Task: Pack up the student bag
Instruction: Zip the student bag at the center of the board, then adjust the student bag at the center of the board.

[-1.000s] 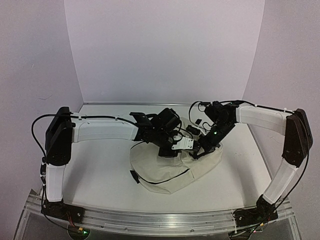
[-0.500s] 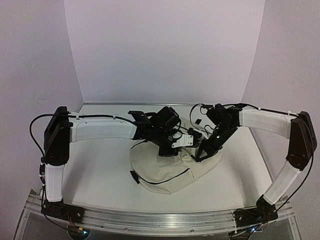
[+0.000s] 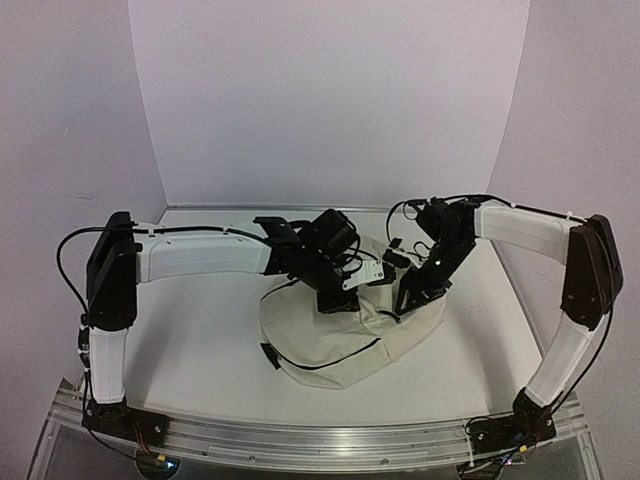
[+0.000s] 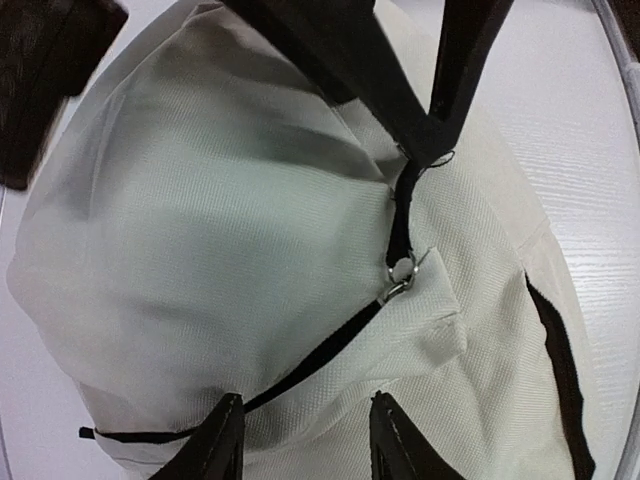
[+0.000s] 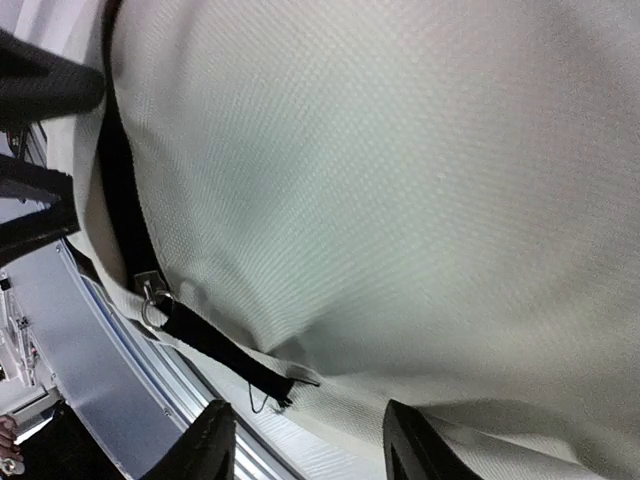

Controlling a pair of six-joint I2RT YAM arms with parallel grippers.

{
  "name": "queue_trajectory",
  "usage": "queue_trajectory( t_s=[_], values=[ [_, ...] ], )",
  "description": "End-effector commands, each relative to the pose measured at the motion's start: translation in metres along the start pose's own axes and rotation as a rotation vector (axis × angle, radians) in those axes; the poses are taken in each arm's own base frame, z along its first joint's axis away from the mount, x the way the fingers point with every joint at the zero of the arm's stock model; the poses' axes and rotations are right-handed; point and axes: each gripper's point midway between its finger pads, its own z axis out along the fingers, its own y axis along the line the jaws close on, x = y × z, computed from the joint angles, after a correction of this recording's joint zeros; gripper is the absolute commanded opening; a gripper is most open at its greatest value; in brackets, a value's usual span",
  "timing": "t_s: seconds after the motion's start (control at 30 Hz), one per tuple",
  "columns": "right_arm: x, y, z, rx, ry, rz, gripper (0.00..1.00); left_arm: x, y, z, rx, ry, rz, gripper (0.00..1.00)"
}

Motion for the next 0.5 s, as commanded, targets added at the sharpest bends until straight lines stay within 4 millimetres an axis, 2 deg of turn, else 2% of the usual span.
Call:
queue_trajectory(
  t_s=[0.0,0.1,0.17,0.2,0.27,0.47],
  values=[
    [0.003,0.002,-0.049,0.018,-0.110,0.070,0.53,-0.026,0.038,-0.057,-0.078,-0.125,-0.249,0.61],
    [0.012,-0.004,-0.063,0.018,-0.149,0.155,0.61,-0.013,0.077,-0.077,-0.123,-0.150,-0.476,0.82],
    [0.021,-0.007,-0.062,0.014,-0.146,0.214,0.67,0.005,0.107,-0.088,-0.122,-0.149,-0.664,0.89],
    [0.027,-0.009,-0.058,0.010,-0.135,0.248,0.69,0.013,0.115,-0.089,-0.112,-0.137,-0.744,0.91],
    [0.036,-0.015,-0.050,-0.001,-0.107,0.309,0.70,0.038,0.132,-0.086,-0.115,-0.096,-0.848,0.94],
    [0.055,-0.029,-0.026,-0.042,-0.029,0.417,0.73,0.099,0.144,-0.060,-0.039,-0.010,-1.107,0.92]
  ],
)
